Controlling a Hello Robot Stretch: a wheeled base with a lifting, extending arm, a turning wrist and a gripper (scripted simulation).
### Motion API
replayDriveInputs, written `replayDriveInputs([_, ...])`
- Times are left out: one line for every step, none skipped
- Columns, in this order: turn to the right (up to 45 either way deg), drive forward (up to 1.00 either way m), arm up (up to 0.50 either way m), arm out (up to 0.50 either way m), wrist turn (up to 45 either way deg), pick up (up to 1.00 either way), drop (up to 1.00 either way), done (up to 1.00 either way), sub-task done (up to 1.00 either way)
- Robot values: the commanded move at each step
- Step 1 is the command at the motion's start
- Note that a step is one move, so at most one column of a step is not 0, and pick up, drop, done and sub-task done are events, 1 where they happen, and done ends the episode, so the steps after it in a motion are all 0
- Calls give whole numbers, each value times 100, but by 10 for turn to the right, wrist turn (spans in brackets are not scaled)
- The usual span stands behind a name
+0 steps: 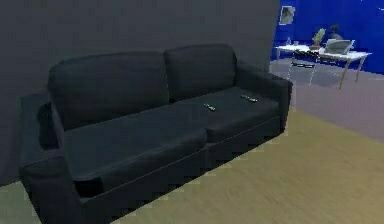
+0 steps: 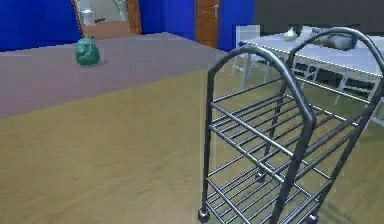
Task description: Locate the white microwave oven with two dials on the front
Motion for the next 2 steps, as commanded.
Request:
replayDriveInputs([420, 0, 0, 0, 0, 0, 0, 0, 0])
replayDriveInputs([0, 100, 0, 0, 0, 0, 0, 0, 0])
